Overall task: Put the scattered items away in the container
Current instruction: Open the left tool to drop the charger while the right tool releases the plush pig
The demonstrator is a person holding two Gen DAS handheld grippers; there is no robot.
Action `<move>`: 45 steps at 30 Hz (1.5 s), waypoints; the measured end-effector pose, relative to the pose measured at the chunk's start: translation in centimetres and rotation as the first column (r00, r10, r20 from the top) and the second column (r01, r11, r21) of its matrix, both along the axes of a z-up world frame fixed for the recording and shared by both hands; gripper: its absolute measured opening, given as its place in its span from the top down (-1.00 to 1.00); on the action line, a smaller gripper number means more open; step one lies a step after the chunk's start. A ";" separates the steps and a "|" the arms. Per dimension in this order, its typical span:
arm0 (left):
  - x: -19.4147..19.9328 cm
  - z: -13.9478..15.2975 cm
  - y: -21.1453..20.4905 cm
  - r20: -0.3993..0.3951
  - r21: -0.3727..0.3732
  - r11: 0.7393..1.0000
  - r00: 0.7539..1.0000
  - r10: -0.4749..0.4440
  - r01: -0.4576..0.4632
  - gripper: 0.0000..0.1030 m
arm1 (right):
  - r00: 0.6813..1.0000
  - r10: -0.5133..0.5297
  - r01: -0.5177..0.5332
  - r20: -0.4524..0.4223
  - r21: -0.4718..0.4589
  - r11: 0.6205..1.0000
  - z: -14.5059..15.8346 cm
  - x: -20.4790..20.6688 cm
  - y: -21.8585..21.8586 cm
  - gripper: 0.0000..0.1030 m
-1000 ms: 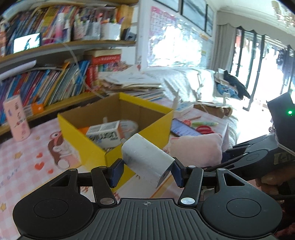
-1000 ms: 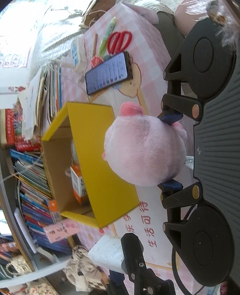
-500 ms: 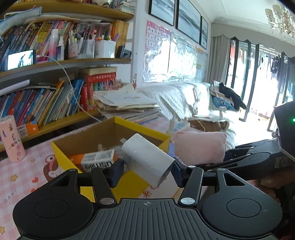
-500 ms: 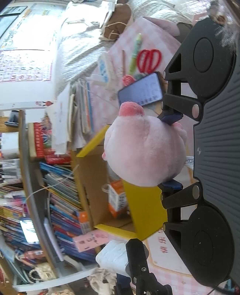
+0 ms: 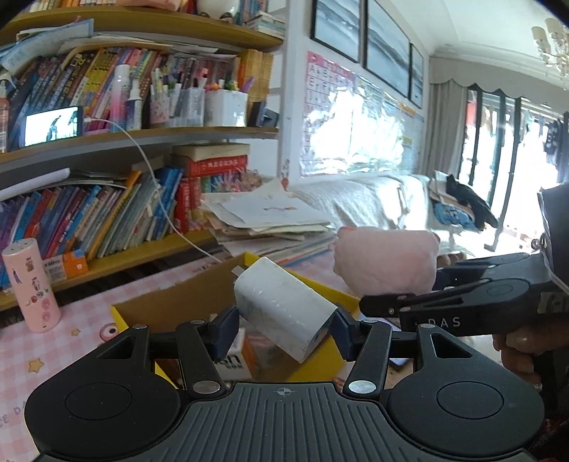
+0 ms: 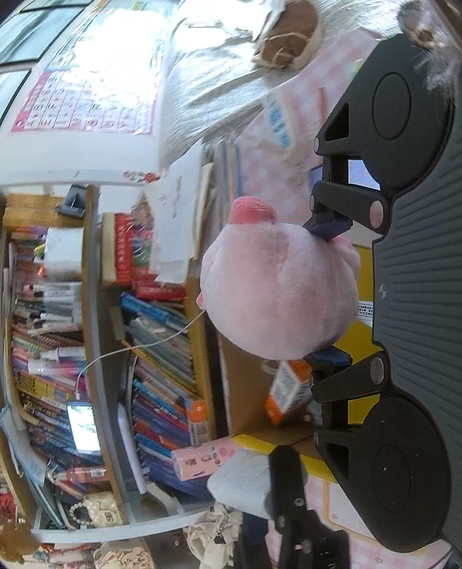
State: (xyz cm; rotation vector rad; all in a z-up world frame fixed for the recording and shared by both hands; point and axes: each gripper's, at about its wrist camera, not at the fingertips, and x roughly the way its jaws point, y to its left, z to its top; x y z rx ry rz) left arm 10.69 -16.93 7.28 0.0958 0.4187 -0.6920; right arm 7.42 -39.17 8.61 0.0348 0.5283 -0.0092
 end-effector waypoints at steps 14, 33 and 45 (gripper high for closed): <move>4.1 -2.0 -1.4 -0.106 0.051 0.988 0.982 0.154 -0.149 -0.06 | 0.974 0.224 -0.225 -0.034 -0.024 0.974 -0.8 7.2 -0.6 -0.08; 6.4 -5.5 -2.1 -0.252 0.189 0.938 0.909 0.332 -0.290 -0.04 | 0.871 0.464 -0.465 -0.158 0.032 0.884 -4.4 15.4 1.2 -0.08; 6.9 -6.5 -4.0 -0.262 0.232 0.937 0.911 0.318 -0.260 0.01 | 0.811 0.529 -0.535 -0.250 0.046 0.843 -5.9 19.8 2.9 -0.08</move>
